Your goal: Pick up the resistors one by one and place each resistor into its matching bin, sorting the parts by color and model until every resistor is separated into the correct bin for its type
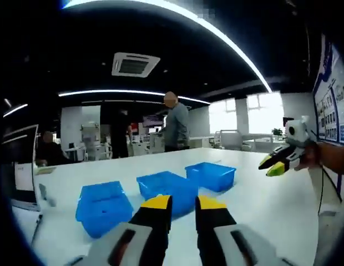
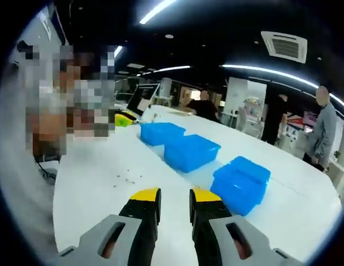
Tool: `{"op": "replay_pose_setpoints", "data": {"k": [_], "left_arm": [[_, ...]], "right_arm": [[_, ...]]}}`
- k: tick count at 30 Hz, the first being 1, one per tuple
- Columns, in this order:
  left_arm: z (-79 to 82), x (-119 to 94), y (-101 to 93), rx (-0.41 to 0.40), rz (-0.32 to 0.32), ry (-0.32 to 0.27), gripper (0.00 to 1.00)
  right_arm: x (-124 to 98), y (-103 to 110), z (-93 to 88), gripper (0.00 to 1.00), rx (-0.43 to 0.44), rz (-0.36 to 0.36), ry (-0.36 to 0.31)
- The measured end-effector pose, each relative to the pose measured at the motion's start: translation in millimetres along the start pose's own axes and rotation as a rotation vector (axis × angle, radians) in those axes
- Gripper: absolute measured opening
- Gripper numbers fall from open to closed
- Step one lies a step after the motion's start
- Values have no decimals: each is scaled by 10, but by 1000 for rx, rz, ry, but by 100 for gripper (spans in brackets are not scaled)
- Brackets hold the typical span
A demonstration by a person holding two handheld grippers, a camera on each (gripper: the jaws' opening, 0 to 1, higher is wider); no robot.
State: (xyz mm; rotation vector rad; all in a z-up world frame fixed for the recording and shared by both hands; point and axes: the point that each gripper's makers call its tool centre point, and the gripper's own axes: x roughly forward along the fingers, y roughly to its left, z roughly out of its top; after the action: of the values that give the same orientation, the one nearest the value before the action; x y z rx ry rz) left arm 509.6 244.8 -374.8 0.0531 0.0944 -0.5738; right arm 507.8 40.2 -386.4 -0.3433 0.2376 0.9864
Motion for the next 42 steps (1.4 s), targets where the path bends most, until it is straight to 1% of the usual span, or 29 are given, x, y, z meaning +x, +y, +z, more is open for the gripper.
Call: {"op": "replay_pose_setpoints", "data": {"k": [2,4,7,9,11,12,14,15,18,19,20,23,25,26,28,33,34,35,38,40,42], "left_arm": [[-32,-78,0,-16,12,3,20],[-63,-147,-18,-28,19,3,20],[-118,-201,-59,-12,19,16,20],[-169,-233,-63,1,28,33,20],[-209,-263,-72,12,29,44,20],[-234,-282,-74,13,32,50,20],[-268,-303,-77,16,38,57,20],[-294,-319,-83,23,41,63,20],[-330,-355,-78,26,52,67,20],[-336,-365,-75,21,55,66,20],[-344,-381,-69,9,59,63,20],[-372,-422,-51,1,70,67,20],[-382,-457,-17,-5,83,66,20],[-390,-478,8,-10,91,67,20],[-401,-508,46,-16,104,66,20],[-426,-539,90,-27,113,68,20],[-438,-540,95,-29,112,72,20],[-453,-538,103,-31,112,74,20],[-484,-520,109,-37,107,82,20],[-488,-509,107,-38,103,84,20],[-486,-499,111,-36,100,82,20]], "right_arm": [[108,70,43,23,-32,52,22],[238,161,84,23,-101,114,65],[408,367,92,23,-213,251,140],[512,515,59,22,-295,350,198],[594,564,11,22,-342,409,245],[641,617,-12,22,-381,446,272],[725,730,-63,22,-429,523,316],[774,784,-111,21,-464,570,354],[903,821,-207,20,-553,646,431],[915,828,-218,20,-561,654,440],[966,859,-246,19,-595,684,468],[1032,985,-311,16,-625,762,538],[1067,1027,-335,14,-636,779,563],[1084,1026,-374,13,-644,788,595],[1141,1029,-387,13,-653,788,603],[1133,1008,-475,9,-654,808,669],[1122,1054,-476,5,-635,830,666],[1139,1054,-485,5,-638,822,670],[1098,1054,-465,5,-655,829,669],[1088,1075,-425,5,-643,829,645],[1092,1064,-369,5,-633,809,616]]}}
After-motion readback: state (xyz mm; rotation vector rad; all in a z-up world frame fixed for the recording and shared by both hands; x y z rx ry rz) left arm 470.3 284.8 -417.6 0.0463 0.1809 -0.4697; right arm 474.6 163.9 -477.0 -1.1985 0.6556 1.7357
